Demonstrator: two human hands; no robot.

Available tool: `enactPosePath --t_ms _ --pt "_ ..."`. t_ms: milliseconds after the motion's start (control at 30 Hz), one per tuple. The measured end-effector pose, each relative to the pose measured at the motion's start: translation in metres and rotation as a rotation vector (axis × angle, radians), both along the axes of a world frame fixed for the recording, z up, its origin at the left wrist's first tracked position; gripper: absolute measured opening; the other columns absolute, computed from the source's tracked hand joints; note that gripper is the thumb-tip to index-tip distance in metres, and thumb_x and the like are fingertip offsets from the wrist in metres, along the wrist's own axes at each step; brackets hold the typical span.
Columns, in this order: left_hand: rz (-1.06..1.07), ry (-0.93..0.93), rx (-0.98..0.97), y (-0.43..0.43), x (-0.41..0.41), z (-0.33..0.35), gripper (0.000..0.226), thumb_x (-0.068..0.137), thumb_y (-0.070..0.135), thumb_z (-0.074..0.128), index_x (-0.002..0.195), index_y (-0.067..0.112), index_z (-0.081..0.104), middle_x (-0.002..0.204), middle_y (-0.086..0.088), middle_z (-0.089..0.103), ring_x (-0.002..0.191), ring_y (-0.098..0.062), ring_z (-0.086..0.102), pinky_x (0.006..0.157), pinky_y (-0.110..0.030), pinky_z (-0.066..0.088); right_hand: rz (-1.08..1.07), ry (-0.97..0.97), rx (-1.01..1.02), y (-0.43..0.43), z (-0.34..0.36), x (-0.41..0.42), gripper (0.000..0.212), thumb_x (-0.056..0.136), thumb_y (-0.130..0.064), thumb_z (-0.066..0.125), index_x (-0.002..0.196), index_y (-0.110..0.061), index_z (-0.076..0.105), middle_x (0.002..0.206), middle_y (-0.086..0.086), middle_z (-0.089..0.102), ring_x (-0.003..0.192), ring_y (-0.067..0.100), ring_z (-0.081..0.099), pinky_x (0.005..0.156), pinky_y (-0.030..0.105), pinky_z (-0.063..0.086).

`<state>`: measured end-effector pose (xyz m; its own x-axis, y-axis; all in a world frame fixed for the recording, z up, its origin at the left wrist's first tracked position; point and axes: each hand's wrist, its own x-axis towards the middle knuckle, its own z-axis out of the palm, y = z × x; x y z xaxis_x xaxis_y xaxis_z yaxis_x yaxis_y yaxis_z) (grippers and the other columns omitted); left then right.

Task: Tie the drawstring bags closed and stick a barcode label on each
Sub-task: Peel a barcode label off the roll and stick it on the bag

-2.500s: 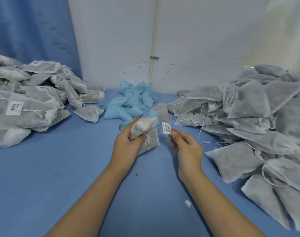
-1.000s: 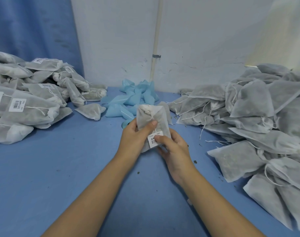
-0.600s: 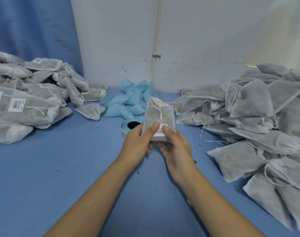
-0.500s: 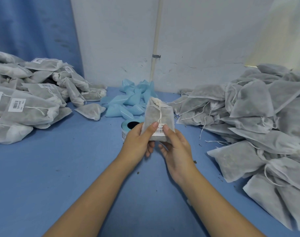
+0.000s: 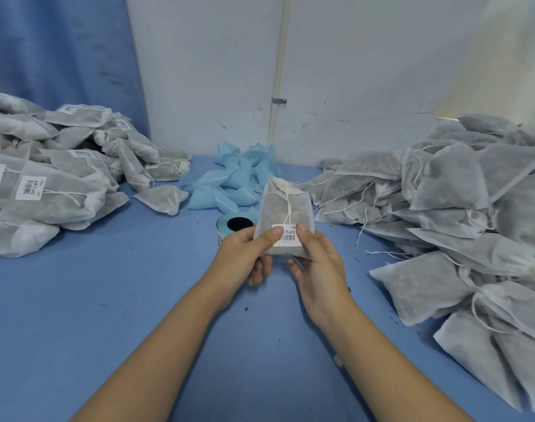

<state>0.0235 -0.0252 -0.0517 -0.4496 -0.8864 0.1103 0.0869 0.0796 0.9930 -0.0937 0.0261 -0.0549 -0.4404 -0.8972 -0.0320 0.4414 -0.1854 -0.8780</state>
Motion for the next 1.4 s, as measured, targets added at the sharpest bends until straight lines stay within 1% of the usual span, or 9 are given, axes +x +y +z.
enactPosePath --t_ms 133,200,267,333,800,967,1167,1267,1400 --pt "0.043 0.282 0.128 -0.001 0.0 0.008 0.015 0.088 0.02 0.062 0.09 0.006 0.064 0.058 -0.005 0.061 0.048 -0.016 0.054 0.044 -0.022 0.046 -0.028 -0.01 0.033 -0.001 -0.002 -0.001 0.009 0.086 -0.028 0.067 0.084 -0.019 0.065 0.079 -0.006 0.069 0.07 0.009 0.062 0.061 0.02 0.047" --pt "0.071 0.544 0.176 -0.005 0.001 0.015 0.025 0.091 0.017 0.057 0.113 0.006 0.06 0.096 -0.004 0.071 0.077 -0.014 0.07 0.063 -0.024 0.056 -0.035 -0.017 0.047 -0.002 -0.002 -0.002 0.007 0.084 -0.025 0.07 0.085 -0.018 0.067 0.079 -0.007 0.069 0.07 0.009 0.061 0.057 0.017 0.048" --pt "0.086 0.718 0.231 -0.009 0.005 0.02 0.065 0.093 0.014 0.054 0.149 0.006 0.022 0.139 0.001 0.053 0.109 -0.013 0.064 0.084 -0.034 0.057 -0.037 -0.021 0.049 -0.002 -0.004 -0.003 0.002 0.084 -0.018 0.07 0.083 -0.018 0.068 0.076 -0.009 0.069 0.072 0.01 0.06 0.057 0.017 0.047" --pt "0.089 0.752 0.259 -0.009 0.008 0.021 0.078 0.094 0.01 0.052 0.149 0.005 -0.004 0.148 0.004 0.042 0.116 -0.013 0.06 0.09 -0.04 0.053 -0.039 -0.036 0.046 -0.002 -0.005 -0.004 0.005 0.085 -0.013 0.069 0.084 -0.018 0.069 0.072 -0.01 0.069 0.073 0.011 0.059 0.057 0.018 0.047" --pt "0.014 0.391 0.145 0.004 -0.018 0.021 0.029 0.096 0.012 0.05 0.125 0.013 0.051 0.108 0.002 0.072 0.081 -0.023 0.072 0.064 -0.023 0.056 -0.364 0.028 0.032 -0.02 0.001 -0.048 0.042 0.088 0.005 0.053 0.124 -0.018 0.051 0.098 -0.002 0.059 0.08 0.01 0.062 0.082 0.024 0.052" --pt "0.041 0.295 0.105 -0.001 -0.037 0.026 0.018 0.095 0.009 0.049 0.109 0.016 0.058 0.09 0.004 0.075 0.068 -0.017 0.071 0.06 -0.021 0.054 -0.452 0.15 0.156 -0.041 -0.002 -0.08 0.046 0.086 0.001 0.053 0.125 -0.023 0.05 0.136 0.01 0.042 0.097 0.018 0.055 0.077 0.021 0.044" --pt "0.046 0.248 0.089 -0.004 -0.05 0.03 0.021 0.094 0.004 0.047 0.096 0.013 0.066 0.08 -0.001 0.074 0.058 -0.013 0.066 0.052 -0.018 0.048 -0.348 0.196 0.248 -0.059 -0.005 -0.105 0.046 0.087 0.0 0.055 0.131 -0.01 0.048 0.116 0.009 0.05 0.098 0.016 0.048 0.087 0.027 0.041" --pt "0.055 0.237 0.086 -0.004 -0.051 0.029 0.026 0.094 0.002 0.046 0.088 0.015 0.068 0.077 -0.002 0.074 0.056 -0.013 0.065 0.051 -0.017 0.046 -0.41 0.192 0.314 -0.057 0.001 -0.104 0.013 0.085 -0.002 0.055 0.085 -0.015 0.054 0.082 0.001 0.048 0.072 0.013 0.044 0.066 0.021 0.038" --pt "0.077 0.225 0.1 -0.003 -0.05 0.024 0.028 0.094 0.002 0.044 0.086 0.015 0.068 0.073 -0.001 0.073 0.055 -0.012 0.064 0.05 -0.017 0.046 -0.584 -0.107 0.254 -0.053 0.0 -0.1 0.026 0.089 -0.001 0.049 0.064 -0.009 0.048 0.064 0.002 0.051 0.055 0.012 0.044 0.05 0.018 0.039"
